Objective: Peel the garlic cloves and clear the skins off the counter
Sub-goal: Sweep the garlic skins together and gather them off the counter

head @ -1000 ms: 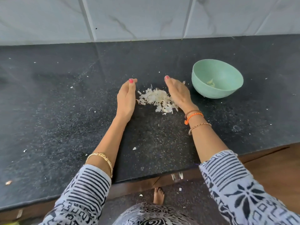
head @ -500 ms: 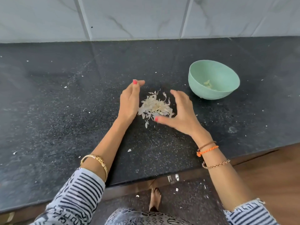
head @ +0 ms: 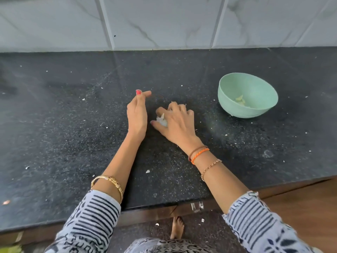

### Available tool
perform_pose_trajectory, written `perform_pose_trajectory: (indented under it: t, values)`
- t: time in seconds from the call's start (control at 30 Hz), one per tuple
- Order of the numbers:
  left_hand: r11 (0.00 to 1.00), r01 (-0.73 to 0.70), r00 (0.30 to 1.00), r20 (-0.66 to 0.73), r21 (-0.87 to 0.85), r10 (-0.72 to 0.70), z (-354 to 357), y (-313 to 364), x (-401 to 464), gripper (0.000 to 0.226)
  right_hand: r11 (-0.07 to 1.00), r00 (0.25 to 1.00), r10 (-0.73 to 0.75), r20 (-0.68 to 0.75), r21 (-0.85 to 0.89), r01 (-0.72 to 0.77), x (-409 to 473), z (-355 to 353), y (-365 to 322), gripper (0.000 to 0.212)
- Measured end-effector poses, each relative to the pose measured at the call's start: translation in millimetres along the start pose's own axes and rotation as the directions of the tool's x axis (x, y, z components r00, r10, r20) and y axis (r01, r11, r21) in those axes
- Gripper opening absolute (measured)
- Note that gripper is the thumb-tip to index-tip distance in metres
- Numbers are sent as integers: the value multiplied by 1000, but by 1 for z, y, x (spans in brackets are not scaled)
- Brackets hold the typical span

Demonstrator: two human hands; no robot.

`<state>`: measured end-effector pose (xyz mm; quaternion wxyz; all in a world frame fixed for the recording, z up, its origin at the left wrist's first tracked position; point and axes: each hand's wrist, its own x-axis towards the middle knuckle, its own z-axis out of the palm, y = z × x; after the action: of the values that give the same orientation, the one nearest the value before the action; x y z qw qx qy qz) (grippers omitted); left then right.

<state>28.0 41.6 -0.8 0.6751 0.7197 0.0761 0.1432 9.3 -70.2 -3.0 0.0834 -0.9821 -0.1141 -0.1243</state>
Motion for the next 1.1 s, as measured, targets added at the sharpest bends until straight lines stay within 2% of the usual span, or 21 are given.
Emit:
perform_pose_trajectory:
  t: [0.1, 0.27, 0.4, 0.53, 0.6, 0.67, 0.73, 0.8, 0.87, 0.97, 1.03, 1.1]
  values:
    - [999, -2, 1000, -2, 39, 2, -2, -4, -1, 49, 997, 998, 46, -34, -60, -48, 6, -1, 3, 31]
    - [991, -24, 999, 41, 130, 19, 0, -3, -4, 47, 994, 993, 92, -75, -52, -96, -5, -3, 3, 34]
    - [984, -38, 997, 77, 171, 25, 1, -3, -4, 44, 995, 995, 103, -6, 3, -103, -7, -6, 0, 37]
    - [978, -67, 993, 107, 197, 46, 1, -4, -3, 43, 999, 997, 53, 56, -11, -53, -11, -13, -2, 38]
    - [969, -90, 989, 134, 228, 61, 2, -4, -4, 42, 999, 997, 33, 70, 22, -35, -11, -16, -1, 38]
    - [955, -112, 985, 160, 276, 69, 2, -2, -4, 39, 988, 996, 88, 30, 127, -91, -10, -17, 3, 36]
    - [928, -158, 978, 180, 336, 101, 3, -1, -6, 34, 909, 968, 245, -53, 361, -210, -8, -16, 11, 37]
    - [894, -228, 966, 206, 387, 157, 5, 0, -8, 28, 716, 905, 418, -77, 641, -276, -8, -16, 21, 49]
    - [843, -294, 950, 237, 450, 205, 8, -3, -5, 30, 509, 854, 519, -31, 814, -279, -12, -21, 29, 55]
    - [720, -344, 933, 308, 603, 188, 16, -13, 12, 37, 292, 801, 597, 40, 920, -263, -18, -27, 39, 56]
    - [623, -312, 937, 339, 717, 79, 27, -16, 20, 42, 259, 770, 637, 31, 933, -251, -20, -30, 46, 59]
    - [591, -332, 915, 402, 735, 14, 39, -13, 19, 46, 219, 733, 680, 18, 949, -226, -21, -32, 48, 58]
